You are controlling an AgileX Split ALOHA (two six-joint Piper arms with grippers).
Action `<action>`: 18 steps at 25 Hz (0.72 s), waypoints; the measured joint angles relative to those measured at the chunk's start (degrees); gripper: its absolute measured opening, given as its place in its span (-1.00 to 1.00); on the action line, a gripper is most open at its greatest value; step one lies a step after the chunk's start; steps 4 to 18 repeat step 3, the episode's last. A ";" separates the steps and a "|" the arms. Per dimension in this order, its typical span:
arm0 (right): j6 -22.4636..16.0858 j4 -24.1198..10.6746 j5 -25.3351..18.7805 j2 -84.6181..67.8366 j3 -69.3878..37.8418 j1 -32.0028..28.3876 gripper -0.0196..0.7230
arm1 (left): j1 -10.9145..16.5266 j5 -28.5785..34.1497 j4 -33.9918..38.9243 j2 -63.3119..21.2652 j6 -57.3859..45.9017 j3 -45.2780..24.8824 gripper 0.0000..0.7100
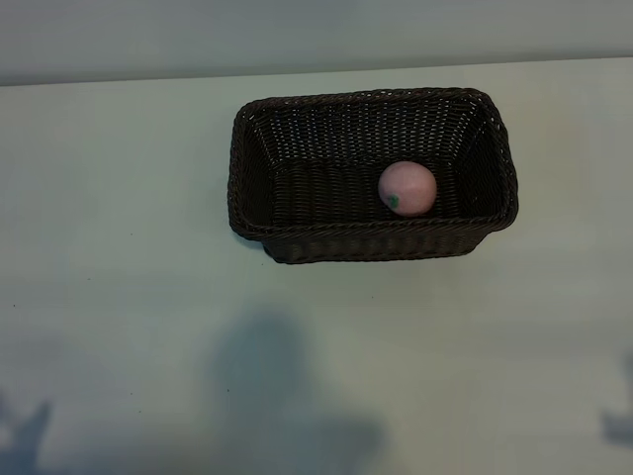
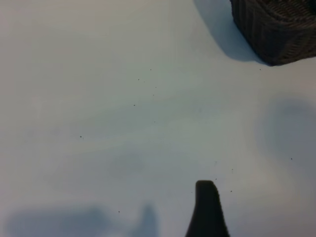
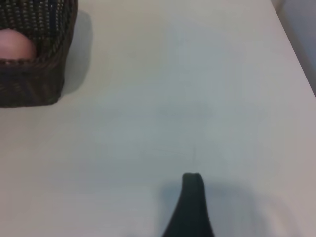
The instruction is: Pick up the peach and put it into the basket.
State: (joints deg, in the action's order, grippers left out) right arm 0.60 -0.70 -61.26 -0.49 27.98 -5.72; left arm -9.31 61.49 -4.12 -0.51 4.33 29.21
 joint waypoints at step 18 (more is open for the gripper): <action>0.00 0.00 0.05 0.00 0.00 0.00 0.64 | 0.00 0.00 0.00 0.00 0.00 0.00 0.50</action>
